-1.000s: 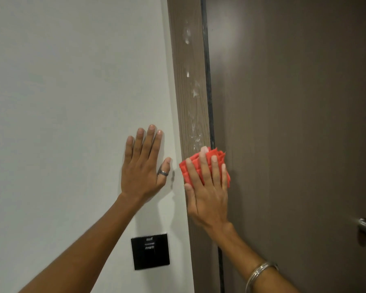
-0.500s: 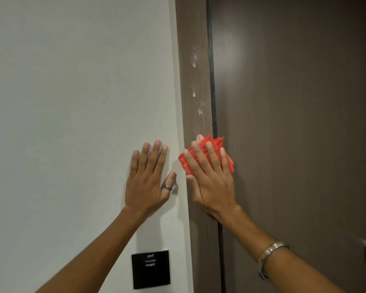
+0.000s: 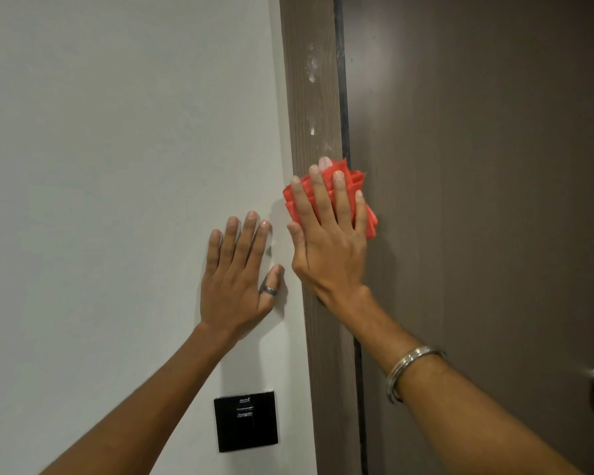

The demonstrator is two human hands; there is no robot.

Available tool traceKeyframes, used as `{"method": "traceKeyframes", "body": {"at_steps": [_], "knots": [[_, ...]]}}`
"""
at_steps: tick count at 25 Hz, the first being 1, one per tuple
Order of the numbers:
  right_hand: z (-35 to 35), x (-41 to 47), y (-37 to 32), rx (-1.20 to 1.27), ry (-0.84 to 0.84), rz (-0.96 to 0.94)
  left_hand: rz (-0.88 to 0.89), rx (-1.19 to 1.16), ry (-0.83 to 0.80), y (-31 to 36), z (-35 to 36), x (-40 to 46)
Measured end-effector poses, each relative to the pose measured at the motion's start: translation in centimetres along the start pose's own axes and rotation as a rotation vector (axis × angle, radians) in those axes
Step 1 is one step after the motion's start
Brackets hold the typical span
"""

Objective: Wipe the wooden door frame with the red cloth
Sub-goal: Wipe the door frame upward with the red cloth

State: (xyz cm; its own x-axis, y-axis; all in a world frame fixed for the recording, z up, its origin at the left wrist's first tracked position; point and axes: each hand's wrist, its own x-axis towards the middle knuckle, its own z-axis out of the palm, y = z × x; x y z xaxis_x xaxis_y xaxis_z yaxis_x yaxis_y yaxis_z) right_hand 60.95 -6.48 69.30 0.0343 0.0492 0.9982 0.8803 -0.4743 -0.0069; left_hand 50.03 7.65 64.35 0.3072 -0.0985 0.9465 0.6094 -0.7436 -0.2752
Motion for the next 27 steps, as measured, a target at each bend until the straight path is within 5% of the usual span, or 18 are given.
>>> {"method": "traceKeyframes", "body": {"at_steps": [5,9,14,19,27], "knots": [[-0.2,-8.6,-0.5,0.001,-0.069,0.086,-0.013,-0.020,-0.007,0.1,-0.3,0.0],[-0.7,-15.5,1.0,-0.024,-0.100,-0.040,-0.014,-0.021,-0.001,0.2,-0.4,0.0],[-0.1,-6.6,2.2,-0.025,-0.022,-0.182,-0.017,-0.030,0.003,0.2,-0.4,-0.1],[0.3,3.2,1.8,0.053,0.060,-0.073,-0.007,-0.031,0.022,0.2,-0.3,-0.1],[0.9,-4.3,0.3,0.083,0.088,0.085,0.003,-0.032,0.022,0.2,-0.2,-0.1]]}}
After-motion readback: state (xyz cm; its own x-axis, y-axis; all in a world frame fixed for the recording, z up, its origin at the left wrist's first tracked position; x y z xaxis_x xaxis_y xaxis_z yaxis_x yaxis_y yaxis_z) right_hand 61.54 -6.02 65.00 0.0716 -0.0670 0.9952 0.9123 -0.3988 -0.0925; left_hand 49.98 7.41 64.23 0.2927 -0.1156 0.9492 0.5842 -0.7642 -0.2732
